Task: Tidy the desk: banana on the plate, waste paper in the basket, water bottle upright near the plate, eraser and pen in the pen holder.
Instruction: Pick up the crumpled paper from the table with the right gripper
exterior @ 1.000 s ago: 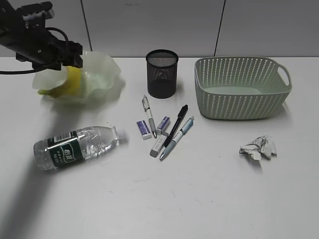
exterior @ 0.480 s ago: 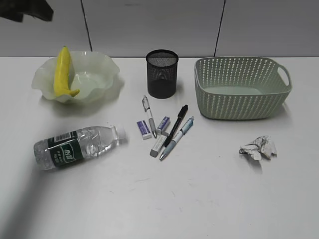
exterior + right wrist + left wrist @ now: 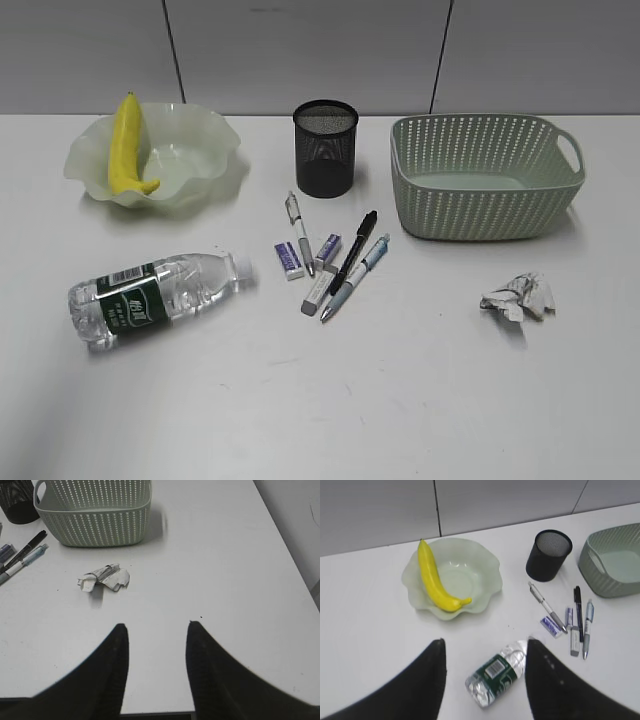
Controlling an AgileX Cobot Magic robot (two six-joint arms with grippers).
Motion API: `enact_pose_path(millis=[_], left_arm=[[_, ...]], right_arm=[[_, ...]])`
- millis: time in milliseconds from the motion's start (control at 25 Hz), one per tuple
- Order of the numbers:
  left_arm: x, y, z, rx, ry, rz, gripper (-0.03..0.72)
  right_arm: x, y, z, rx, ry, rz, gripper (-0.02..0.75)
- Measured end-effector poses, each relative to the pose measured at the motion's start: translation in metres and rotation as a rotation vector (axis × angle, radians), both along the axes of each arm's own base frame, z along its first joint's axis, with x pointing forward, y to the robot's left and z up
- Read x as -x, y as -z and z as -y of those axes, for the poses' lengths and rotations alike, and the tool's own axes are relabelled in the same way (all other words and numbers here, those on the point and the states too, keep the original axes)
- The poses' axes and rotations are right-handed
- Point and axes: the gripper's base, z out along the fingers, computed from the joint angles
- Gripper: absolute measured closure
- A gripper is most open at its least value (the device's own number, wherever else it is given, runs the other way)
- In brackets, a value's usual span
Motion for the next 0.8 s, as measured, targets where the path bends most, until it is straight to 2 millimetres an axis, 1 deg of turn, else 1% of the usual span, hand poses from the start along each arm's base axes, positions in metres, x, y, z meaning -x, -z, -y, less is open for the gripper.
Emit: enact_pose_path(millis=[80,120,200,240,320,480,600,720,800], left_arm=[[0.031,0.006,-0.005,0.002,-0.011,0.010,0.315],[0.052,0.010,-0.008,0.001,-0.016,0.036,0.319],[0.080,0.027,-0.013,-0.006,-0.023,0.048,0.329],[0.090,0.036,-0.014,-0.010,-0.027,0.049,0.331],[0.110,0.061,-0.018,-0.018,-0.033,0.047,0.332],[0.139,0.111,-0.022,-0.014,-0.029,0.061,0.333],[0.155,0.142,-0.024,-0.011,-0.022,0.067,0.333],[0.167,0.157,-0.025,0.002,-0.025,0.104,0.333],[0.174,0.160,-0.027,0.006,-0.026,0.140,0.333]], right_arm=[[0.000,0.000,0.000,0.000,0.000,0.000,0.423],[0.000,0.000,0.000,0.000,0.000,0.001,0.423],[0.000,0.000,0.000,0.000,0.000,0.001,0.423],[0.000,0.000,0.000,0.000,0.000,0.001,0.423],[0.000,0.000,0.000,0.000,0.000,0.001,0.423],[0.000,0.000,0.000,0.000,0.000,0.000,0.423],[0.000,0.000,0.000,0.000,0.000,0.002,0.423],[-0.001,-0.006,0.000,-0.001,0.000,0.032,0.423],[-0.009,-0.016,0.000,0.006,-0.003,0.071,0.423]])
